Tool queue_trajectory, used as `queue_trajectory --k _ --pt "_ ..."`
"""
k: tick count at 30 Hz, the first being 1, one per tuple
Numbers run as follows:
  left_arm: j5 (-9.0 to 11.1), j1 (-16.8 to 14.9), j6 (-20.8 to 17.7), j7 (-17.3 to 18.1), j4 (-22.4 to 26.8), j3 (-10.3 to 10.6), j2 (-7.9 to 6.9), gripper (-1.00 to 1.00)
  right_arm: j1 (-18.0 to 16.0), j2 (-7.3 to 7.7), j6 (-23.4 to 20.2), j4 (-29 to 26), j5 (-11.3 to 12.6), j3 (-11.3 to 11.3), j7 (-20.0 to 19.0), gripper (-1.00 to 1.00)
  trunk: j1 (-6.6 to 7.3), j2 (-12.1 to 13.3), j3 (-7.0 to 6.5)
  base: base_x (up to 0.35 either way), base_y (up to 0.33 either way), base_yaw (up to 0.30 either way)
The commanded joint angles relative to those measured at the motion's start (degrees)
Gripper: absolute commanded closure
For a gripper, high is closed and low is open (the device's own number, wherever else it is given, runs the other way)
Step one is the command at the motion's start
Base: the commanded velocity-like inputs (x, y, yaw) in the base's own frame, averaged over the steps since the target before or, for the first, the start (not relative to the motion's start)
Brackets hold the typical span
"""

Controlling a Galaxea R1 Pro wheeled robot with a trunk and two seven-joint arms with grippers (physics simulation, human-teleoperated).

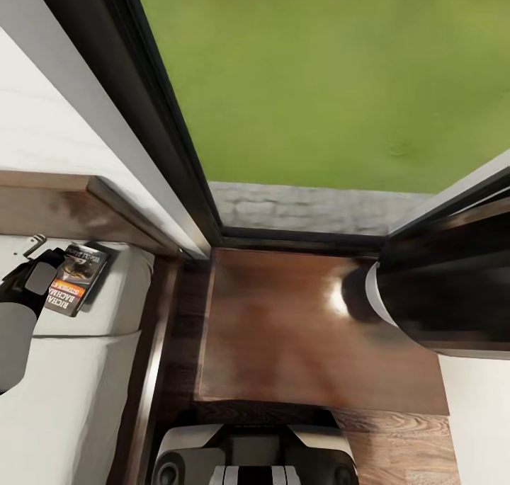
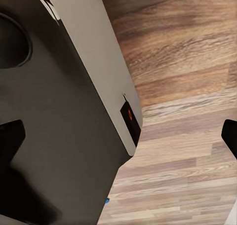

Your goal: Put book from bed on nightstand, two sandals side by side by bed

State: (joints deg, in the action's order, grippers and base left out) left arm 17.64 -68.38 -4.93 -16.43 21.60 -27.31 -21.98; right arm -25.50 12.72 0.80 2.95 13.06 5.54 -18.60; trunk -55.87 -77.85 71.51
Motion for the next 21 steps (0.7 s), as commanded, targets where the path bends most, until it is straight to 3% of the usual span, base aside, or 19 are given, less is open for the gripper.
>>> queue_trajectory --k 1,21 --pt "0.46 0.00 -0.26 -0.18 0.11 -0.03 0.01 -1.00 -0.07 0.03 0.08 0.21 0.21 0.44 -0.30 -1.00 0.00 -0.02 0.02 0.000 0.000 0.000" --pt "0.46 0.00 -0.26 -0.16 0.15 -0.05 0.01 -1.00 -0.07 0.03 0.08 0.21 0.21 0.44 -0.30 -1.00 0.00 -0.02 0.02 0.000 0.000 0.000"
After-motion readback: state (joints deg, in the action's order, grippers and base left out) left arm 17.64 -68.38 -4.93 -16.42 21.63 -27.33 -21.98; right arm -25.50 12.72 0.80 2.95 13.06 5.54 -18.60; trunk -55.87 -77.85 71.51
